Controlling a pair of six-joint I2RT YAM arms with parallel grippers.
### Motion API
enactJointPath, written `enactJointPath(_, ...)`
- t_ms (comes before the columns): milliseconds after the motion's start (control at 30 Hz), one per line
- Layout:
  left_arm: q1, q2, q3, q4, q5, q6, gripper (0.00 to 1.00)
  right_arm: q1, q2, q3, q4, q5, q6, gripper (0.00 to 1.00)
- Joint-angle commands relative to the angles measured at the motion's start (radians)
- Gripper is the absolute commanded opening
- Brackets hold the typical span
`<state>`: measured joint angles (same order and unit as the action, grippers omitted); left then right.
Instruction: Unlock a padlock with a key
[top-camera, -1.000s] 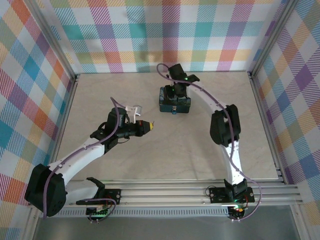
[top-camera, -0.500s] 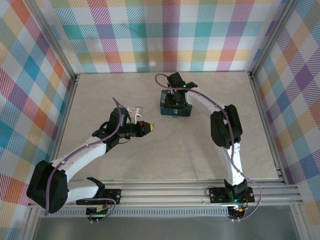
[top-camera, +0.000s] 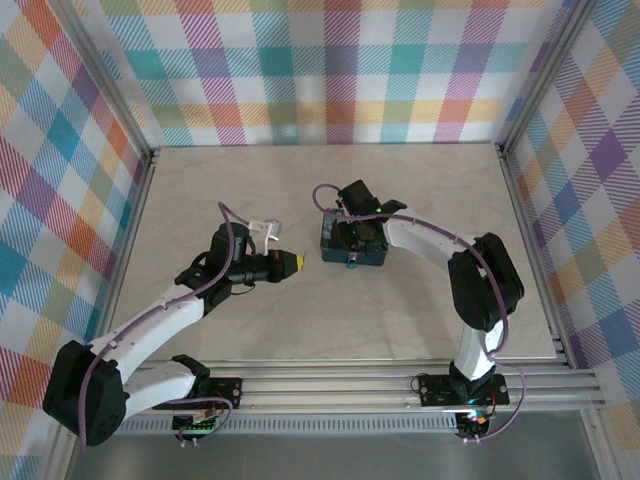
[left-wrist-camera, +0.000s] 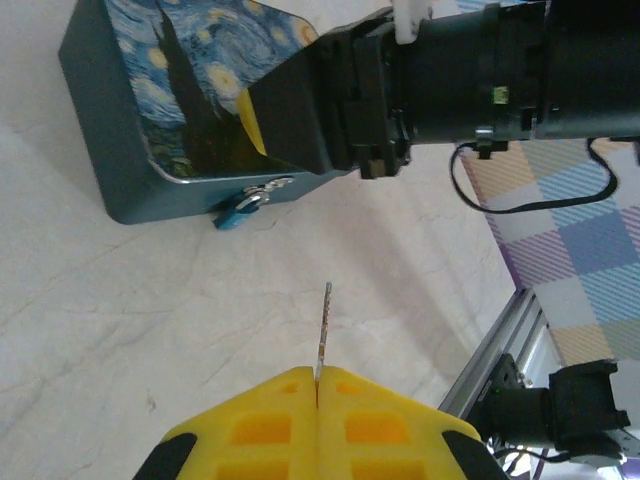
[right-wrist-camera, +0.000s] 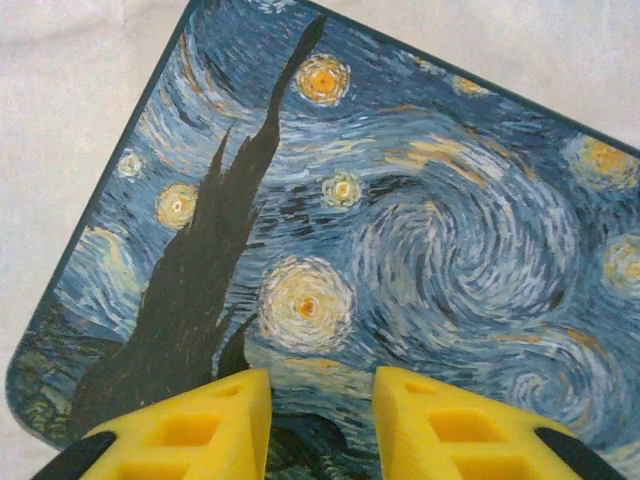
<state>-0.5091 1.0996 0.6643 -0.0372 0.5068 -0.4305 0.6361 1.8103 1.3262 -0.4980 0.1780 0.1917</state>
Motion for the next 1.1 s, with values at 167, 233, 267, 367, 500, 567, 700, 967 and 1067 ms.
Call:
enactJointPath(167,-0.046,0.051,-0.008,-0.055,-0.015,0.037,0.0,0.01,-0.171,-0.001,-0.163,-0.011,0.071,0.55)
enactJointPath(233,-0.056,0.074,0.002,-0.058,-0.022,0.037,0.0,0.014,-0.22,-0.029,-0.168,0.01,0.124,0.55)
enactJointPath(267,-0.058,0.083,0.006,-0.06,-0.017,0.04,0.0,0.016,-0.247,-0.054,-0.167,0.018,0.157,0.56)
enactJointPath(367,-0.058,0.102,0.011,-0.055,0.023,0.05,0.0,0.033,-0.321,-0.17,-0.133,0.029,0.26,0.55)
enactJointPath(500,-0.058,0.118,0.001,-0.05,0.033,0.054,0.0,0.078,-0.381,-0.345,-0.041,0.03,0.411,0.54)
enactJointPath(567,-0.058,0.131,-0.008,-0.046,0.046,0.051,0.0,0.095,-0.386,-0.413,0.024,0.03,0.478,0.57)
enactJointPath(700,-0.058,0.155,-0.034,-0.015,0.081,0.038,0.0,0.108,-0.321,-0.438,0.108,0.041,0.526,0.56)
enactJointPath(967,-0.057,0.132,-0.084,0.024,0.018,0.016,0.0,0.124,-0.176,-0.366,0.172,0.11,0.55,0.56)
enactJointPath(1067,-0.058,0.123,-0.09,0.039,0.012,0.013,0.0,0.126,-0.146,-0.353,0.201,0.138,0.556,0.56)
